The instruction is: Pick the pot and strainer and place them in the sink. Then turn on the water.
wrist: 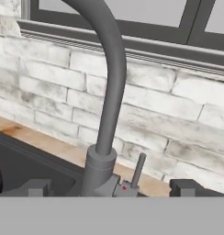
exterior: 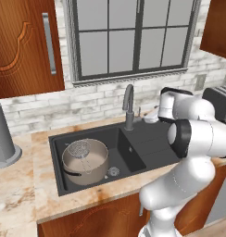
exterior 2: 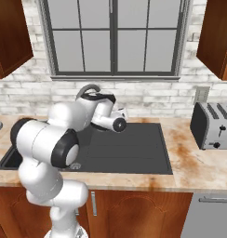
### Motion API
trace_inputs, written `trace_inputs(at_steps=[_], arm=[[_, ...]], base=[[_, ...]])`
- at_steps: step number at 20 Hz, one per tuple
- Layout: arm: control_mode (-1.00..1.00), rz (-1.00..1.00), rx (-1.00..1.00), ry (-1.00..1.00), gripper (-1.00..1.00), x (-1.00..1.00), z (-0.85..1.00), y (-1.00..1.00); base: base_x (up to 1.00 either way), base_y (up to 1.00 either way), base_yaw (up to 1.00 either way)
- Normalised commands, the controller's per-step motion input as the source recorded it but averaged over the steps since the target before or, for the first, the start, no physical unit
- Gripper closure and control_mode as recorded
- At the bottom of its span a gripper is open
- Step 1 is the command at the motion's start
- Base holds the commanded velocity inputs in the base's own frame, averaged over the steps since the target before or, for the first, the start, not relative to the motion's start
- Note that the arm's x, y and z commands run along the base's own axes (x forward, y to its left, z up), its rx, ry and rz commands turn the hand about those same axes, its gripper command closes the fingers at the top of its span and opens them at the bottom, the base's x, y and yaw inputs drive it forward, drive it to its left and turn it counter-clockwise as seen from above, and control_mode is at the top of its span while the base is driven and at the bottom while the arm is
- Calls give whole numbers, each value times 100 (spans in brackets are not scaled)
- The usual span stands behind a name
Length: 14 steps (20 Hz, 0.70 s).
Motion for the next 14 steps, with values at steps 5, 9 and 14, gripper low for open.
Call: trace_inputs(at_steps=[5,9,14], arm=[[-100,0,0,0,-100,19,-1,6],[-100,0,0,0,-100,36,0,0],[-100,0,0,0,-100,30,-8,0]], base=[[0,0,0],[0,0,0],[0,0,0]])
